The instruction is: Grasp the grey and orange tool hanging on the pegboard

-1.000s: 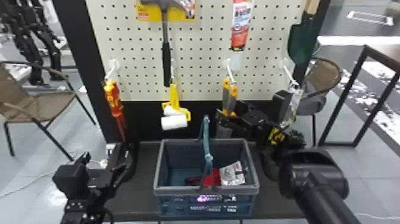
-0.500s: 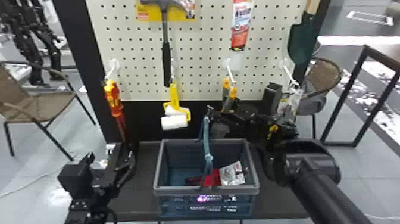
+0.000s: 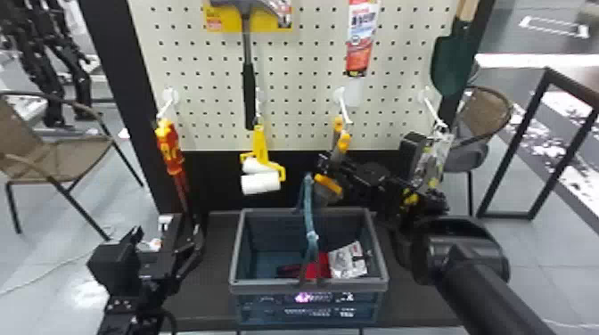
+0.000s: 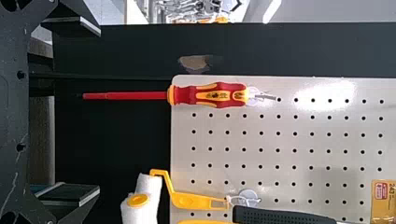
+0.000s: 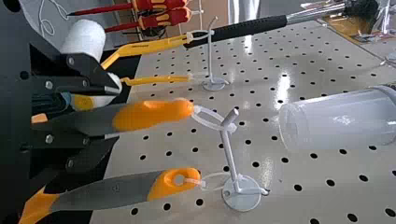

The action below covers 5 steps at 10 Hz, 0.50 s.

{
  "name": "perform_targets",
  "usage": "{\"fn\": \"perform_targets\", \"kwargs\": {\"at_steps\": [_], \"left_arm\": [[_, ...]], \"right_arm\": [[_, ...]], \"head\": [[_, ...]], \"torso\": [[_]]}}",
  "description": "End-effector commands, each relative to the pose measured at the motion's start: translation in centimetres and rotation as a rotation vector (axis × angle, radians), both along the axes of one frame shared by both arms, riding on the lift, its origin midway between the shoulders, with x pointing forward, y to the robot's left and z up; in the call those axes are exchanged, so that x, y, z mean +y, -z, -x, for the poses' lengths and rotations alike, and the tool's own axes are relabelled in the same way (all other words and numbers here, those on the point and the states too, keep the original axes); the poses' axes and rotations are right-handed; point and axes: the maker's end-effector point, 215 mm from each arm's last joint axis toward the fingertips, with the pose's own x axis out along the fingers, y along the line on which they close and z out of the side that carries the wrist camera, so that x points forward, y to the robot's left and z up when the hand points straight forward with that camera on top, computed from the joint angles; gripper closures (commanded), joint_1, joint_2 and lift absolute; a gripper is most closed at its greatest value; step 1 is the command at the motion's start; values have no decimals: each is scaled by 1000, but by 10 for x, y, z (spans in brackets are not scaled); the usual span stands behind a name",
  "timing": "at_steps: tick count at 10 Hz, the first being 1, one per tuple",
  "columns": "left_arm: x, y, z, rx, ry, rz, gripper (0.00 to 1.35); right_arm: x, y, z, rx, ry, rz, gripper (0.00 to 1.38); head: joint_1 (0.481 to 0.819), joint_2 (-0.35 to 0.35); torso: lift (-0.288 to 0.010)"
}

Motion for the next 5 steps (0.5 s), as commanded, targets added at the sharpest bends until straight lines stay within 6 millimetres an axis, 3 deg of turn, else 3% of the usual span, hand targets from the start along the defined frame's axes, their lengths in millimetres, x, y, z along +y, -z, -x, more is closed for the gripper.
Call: {"fn": "perform_targets", "kwargs": {"at_steps": [1,5], "left_arm": [[0,0,0,0,0,1,124],[1,0,1,-2,-2,1,122]], "right_arm": [[-2,2,0,3,4,-6,1044],[-4,3,0,3,13,-13,1044]], "head": [[549,0],[549,0]], "torso": [[-100],[-100]]}}
